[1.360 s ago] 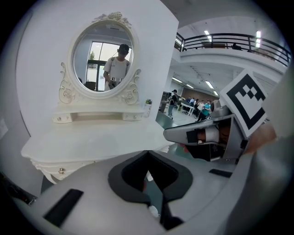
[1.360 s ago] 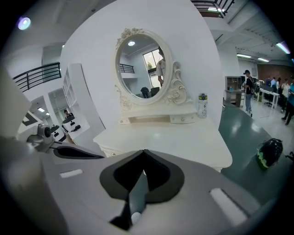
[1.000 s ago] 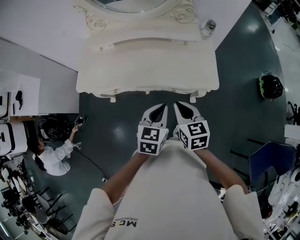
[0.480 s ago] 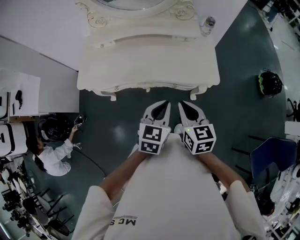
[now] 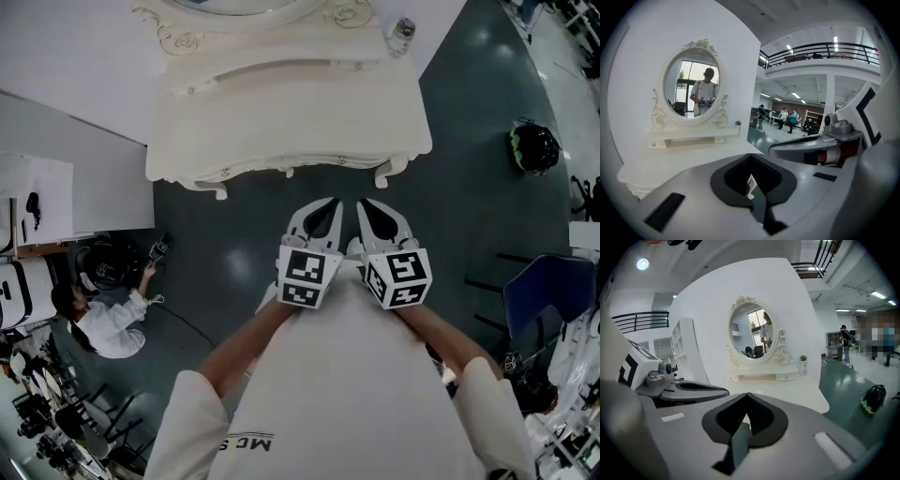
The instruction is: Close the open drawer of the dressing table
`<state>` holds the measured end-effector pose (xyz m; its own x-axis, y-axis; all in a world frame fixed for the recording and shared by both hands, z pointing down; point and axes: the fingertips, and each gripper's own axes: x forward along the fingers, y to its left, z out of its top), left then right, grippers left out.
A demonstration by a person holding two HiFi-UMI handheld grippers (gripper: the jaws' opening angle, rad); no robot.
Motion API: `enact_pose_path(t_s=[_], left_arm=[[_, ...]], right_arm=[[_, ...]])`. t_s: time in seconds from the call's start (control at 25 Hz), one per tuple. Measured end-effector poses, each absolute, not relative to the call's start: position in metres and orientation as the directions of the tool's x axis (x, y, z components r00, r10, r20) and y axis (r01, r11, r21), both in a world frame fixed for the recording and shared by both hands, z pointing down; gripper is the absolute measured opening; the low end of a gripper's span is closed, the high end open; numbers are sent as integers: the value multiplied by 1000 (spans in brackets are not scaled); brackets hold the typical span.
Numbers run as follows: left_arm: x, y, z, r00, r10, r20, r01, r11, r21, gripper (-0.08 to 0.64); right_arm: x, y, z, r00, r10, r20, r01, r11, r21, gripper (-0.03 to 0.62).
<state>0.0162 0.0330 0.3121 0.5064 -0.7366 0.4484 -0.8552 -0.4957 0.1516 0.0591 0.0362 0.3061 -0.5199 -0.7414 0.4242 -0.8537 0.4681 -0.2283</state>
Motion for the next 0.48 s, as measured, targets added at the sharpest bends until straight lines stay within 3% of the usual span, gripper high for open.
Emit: enact_pose_path(t_s=[0.48], left_arm=[[16,42,314,496,-737,460,-862,-480,159,9]], right_arm=[[60,45,311,-532,-726,436,-846,469,-252,2]])
